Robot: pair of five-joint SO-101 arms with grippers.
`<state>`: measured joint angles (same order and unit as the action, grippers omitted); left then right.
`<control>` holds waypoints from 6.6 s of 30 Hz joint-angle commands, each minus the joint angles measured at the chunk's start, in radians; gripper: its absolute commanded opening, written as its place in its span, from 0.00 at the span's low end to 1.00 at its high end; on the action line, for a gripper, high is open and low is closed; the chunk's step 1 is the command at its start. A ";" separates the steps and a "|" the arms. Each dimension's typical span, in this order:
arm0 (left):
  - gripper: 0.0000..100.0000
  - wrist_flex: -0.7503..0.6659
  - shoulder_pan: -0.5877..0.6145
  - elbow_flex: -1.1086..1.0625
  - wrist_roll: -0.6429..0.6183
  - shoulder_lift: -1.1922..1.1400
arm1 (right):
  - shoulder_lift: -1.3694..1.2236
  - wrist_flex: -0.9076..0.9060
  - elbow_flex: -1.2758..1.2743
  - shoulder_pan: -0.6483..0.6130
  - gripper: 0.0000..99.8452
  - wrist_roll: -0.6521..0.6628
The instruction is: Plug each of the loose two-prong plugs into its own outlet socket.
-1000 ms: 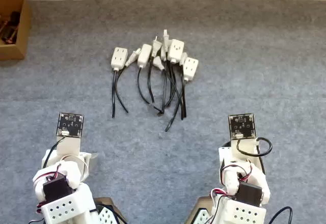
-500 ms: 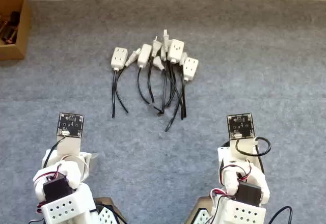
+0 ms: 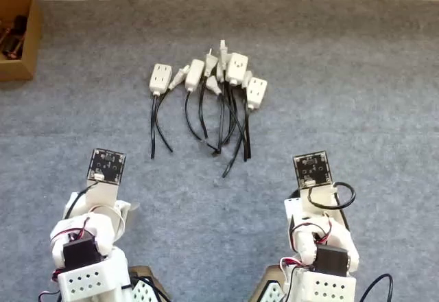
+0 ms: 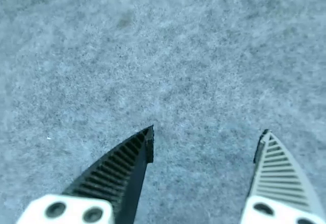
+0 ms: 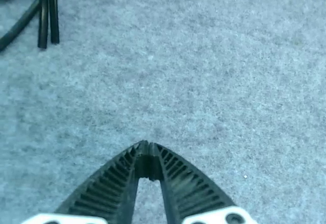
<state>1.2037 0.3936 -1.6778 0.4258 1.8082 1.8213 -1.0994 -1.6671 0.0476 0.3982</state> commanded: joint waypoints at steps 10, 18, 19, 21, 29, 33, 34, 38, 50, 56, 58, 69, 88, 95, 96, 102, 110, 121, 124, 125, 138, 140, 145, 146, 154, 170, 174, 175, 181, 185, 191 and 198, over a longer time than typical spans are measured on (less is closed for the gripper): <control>0.32 -0.107 0.027 0.206 -0.222 -0.012 | 0.005 -0.044 0.016 0.005 0.01 -0.002; 0.32 0.104 -0.143 0.644 -0.221 -0.166 | 0.005 -0.079 0.024 0.012 0.01 -0.025; 0.32 0.095 -0.145 0.687 -0.218 -0.249 | 0.005 -0.077 0.024 0.012 0.01 -0.037; 0.32 0.072 -0.145 0.785 -0.190 -0.456 | 0.005 -0.070 0.022 0.012 0.01 -0.048; 0.32 0.107 -0.219 1.316 -0.100 -1.423 | 0.012 -0.027 -0.041 0.025 0.03 -0.061; 0.32 0.146 -0.251 1.615 -0.104 -1.751 | 0.012 -0.001 -0.065 0.050 0.14 -0.061; 0.32 0.153 -0.255 1.681 -0.104 -1.814 | 0.012 -0.002 -0.068 0.050 0.17 -0.061; 0.32 0.150 -0.268 1.922 -0.106 -2.032 | 0.013 -0.002 -0.062 0.050 0.24 -0.066; 0.32 0.157 -0.269 2.562 -0.107 -2.614 | 0.013 -0.002 -0.062 0.047 0.24 -0.068; 0.32 0.160 -0.278 2.795 -0.147 -2.798 | 0.013 -0.002 -0.067 0.047 0.24 -0.068; 0.32 0.164 -0.291 2.838 -0.149 -2.841 | 0.013 -0.002 -0.068 0.047 0.24 -0.068; 0.02 0.299 -0.348 2.927 0.021 -2.922 | 0.013 -0.002 -0.070 0.047 0.24 -0.063; 0.00 0.585 -0.473 2.436 0.252 -2.390 | 0.013 0.031 -0.097 0.047 0.24 -0.060; 0.01 0.459 -0.803 1.745 0.276 -1.819 | 0.013 0.031 -0.096 0.047 0.24 -0.060; 0.01 0.407 -0.834 1.633 0.272 -1.758 | 0.013 0.031 -0.096 0.047 0.24 -0.060; 0.01 0.074 -0.895 1.109 0.321 -1.547 | 0.013 0.031 -0.096 0.047 0.24 -0.060; 0.01 -0.098 -0.993 0.820 0.485 -1.529 | 0.013 0.033 -0.096 0.047 0.24 -0.060; 0.30 -0.129 -0.955 0.839 0.391 -1.521 | 0.013 0.033 -0.096 0.047 0.24 -0.060; 0.30 -0.109 -0.862 0.920 0.393 -1.520 | 0.013 0.033 -0.096 0.047 0.24 -0.060; 0.30 -0.089 -0.829 0.958 0.394 -1.520 | 0.013 0.033 -0.096 0.047 0.24 -0.060; 0.30 -0.189 -0.412 1.463 0.005 -1.658 | 0.013 0.033 -0.096 0.047 0.24 -0.060; 0.30 -0.256 -0.378 1.503 -0.121 -1.748 | 0.013 0.033 -0.096 0.047 0.24 -0.060; 0.30 -0.338 -0.389 1.644 -0.169 -2.061 | 0.013 0.030 -0.097 0.047 0.24 -0.060; 0.30 -0.338 -0.389 1.692 -0.169 -2.129 | 0.013 0.028 -0.097 0.047 0.24 -0.060; 0.30 -0.259 -0.372 2.094 -0.169 -2.477 | 0.013 0.028 -0.097 0.047 0.24 -0.060; 0.05 -0.114 -0.363 2.414 -0.066 -2.724 | 0.013 0.028 -0.097 0.047 0.24 -0.060; 0.08 -0.060 -0.358 2.466 -0.066 -2.727 | 0.013 0.028 -0.097 0.047 0.24 -0.060; 0.09 -0.035 -0.358 2.489 -0.066 -2.727 | 0.013 0.028 -0.097 0.047 0.24 -0.060; 0.23 0.153 -0.360 2.654 -0.066 -2.730 | 0.013 0.028 -0.097 0.047 0.24 -0.060; 0.27 0.226 -0.338 2.738 -0.066 -2.733 | 0.013 0.028 -0.097 0.047 0.24 -0.060; 0.24 0.135 -0.308 2.744 -0.071 -2.763 | 0.013 0.028 -0.097 0.047 0.24 -0.060; 0.22 0.048 -0.300 2.744 -0.072 -2.839 | 0.013 0.028 -0.097 0.047 0.24 -0.060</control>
<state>1.2850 0.0821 1.0273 0.3552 -1.0365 1.8213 -1.0871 -1.6671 0.0844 0.3383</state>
